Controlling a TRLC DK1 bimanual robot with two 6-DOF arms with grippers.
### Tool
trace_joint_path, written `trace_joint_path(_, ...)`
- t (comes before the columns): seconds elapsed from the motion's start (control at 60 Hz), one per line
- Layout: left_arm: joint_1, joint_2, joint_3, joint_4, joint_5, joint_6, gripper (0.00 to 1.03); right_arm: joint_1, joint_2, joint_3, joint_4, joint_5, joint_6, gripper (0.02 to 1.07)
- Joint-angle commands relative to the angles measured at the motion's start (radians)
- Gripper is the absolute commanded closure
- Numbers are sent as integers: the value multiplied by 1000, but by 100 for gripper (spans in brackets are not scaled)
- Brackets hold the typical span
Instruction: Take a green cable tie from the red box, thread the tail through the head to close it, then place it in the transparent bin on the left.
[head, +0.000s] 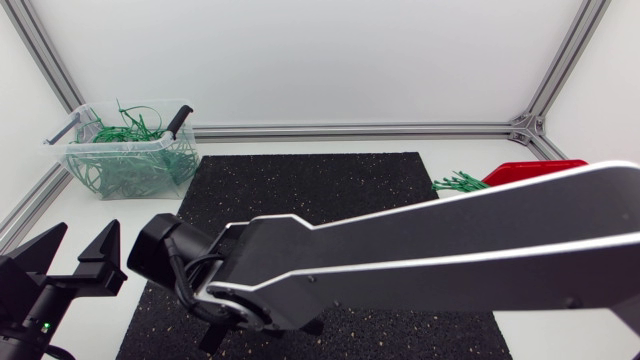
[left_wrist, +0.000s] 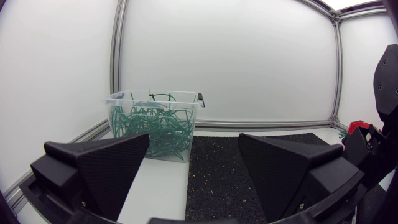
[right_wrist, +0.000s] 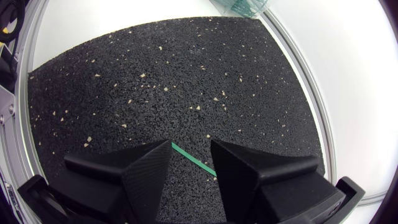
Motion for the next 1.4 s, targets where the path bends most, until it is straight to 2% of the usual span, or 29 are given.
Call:
trace_joint_path(0.0, -5, 8, -38, -27, 2, -16, 4, 11, 10, 16, -13, -8, 19, 53)
trace_joint_path(0.117, -2, 8, -38, -27, 2, -16, 4, 9, -3, 13, -19, -18, 18, 53)
trace_joint_path(0.167, -2, 8, -38, -27, 2, -16, 4, 6, -13, 11, -29, -31, 18, 49)
trace_joint_path(0.283, -4, 8, -38, -27, 2, -16, 4, -8, -37, -1, -40, -58, 10, 46)
trace_joint_path(0.45, -4, 7, -38, -27, 2, -14, 4, -40, -77, -23, -46, -99, -17, 46)
trace_joint_path(0.717, 2, 7, -38, -27, 2, -14, 4, -121, -151, -64, -51, -183, -200, 46)
trace_joint_path(0.833, 2, 7, -38, -27, 2, -14, 4, -193, -203, -78, -106, -237, -254, 35)
trace_joint_path(0.95, -1, 7, -38, -27, 2, -14, 4, -296, -246, -79, -160, -346, -320, 32)
trace_joint_path(1.0, -1, 7, -38, -27, 2, -14, 4, -344, -258, -79, -191, -361, -364, 30)
trace_joint_path(1.083, -1, 7, -38, -27, 2, -14, 4, -406, -283, -92, -198, -389, -426, 30)
trace_joint_path(1.283, -2, 8, -38, -27, 2, -14, 4, -514, -289, -90, -253, -418, -430, 30)
trace_joint_path(1.383, -4, 8, -38, -27, 2, -14, 4, -583, -284, -96, -270, -427, -513, 30)
